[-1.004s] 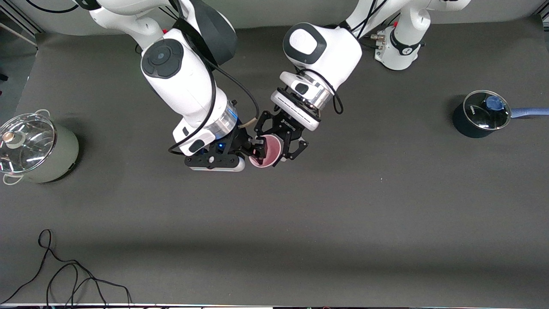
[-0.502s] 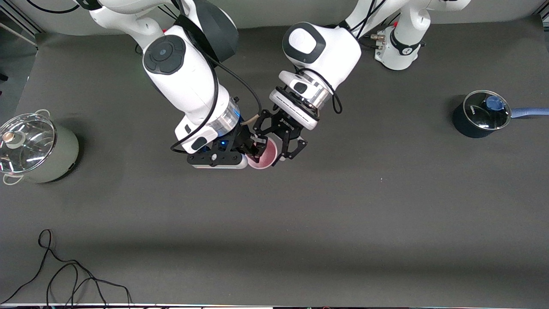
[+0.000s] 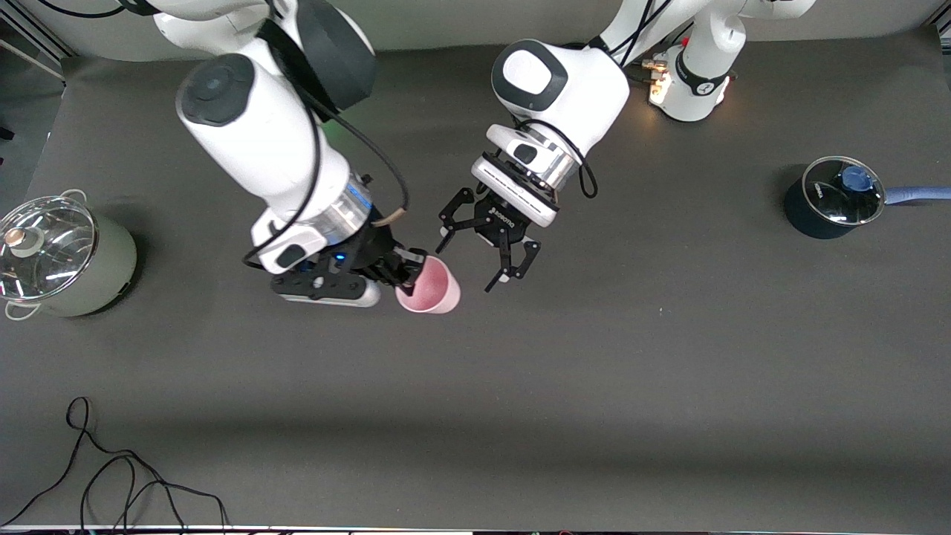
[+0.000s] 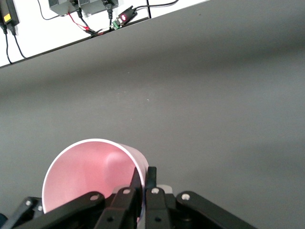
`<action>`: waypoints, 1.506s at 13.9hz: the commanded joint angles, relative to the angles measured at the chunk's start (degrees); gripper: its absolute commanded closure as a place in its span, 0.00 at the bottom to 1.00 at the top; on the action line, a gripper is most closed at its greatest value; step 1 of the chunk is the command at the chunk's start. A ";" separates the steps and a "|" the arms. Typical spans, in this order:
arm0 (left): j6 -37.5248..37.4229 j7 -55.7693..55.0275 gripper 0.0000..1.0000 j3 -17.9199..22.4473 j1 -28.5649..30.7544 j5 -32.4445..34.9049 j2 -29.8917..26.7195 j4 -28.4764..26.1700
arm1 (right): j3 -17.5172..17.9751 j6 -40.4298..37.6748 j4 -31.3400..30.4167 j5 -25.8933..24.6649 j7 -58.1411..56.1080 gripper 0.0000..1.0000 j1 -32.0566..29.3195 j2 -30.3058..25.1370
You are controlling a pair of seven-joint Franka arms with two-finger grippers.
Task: Transfer pink cup from left to right arm
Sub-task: 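Carry the cup with the right gripper while the left gripper withdraws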
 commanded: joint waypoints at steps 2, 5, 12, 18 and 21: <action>-0.06 -1.56 0.00 0.66 4.38 -0.68 -2.24 -1.21 | -0.24 -8.89 -0.73 3.46 -12.65 1.00 -8.73 -4.36; -0.06 -2.00 0.00 0.66 12.81 -0.50 -2.68 -1.74 | -1.46 -14.98 -3.80 3.13 -23.09 1.00 -17.09 -5.95; -1.02 -1.21 0.00 1.27 27.49 0.11 -1.89 -2.35 | -11.57 1.31 -26.87 3.04 -40.77 1.00 -18.16 -8.32; -13.04 -1.30 0.00 0.92 39.54 0.11 -2.06 -2.97 | -12.10 32.35 -50.46 3.04 -42.73 1.00 -17.81 -8.24; -22.61 -1.73 0.00 0.92 44.81 0.11 -2.68 -3.85 | -12.10 42.19 -54.42 3.04 -45.27 1.00 -18.16 -4.38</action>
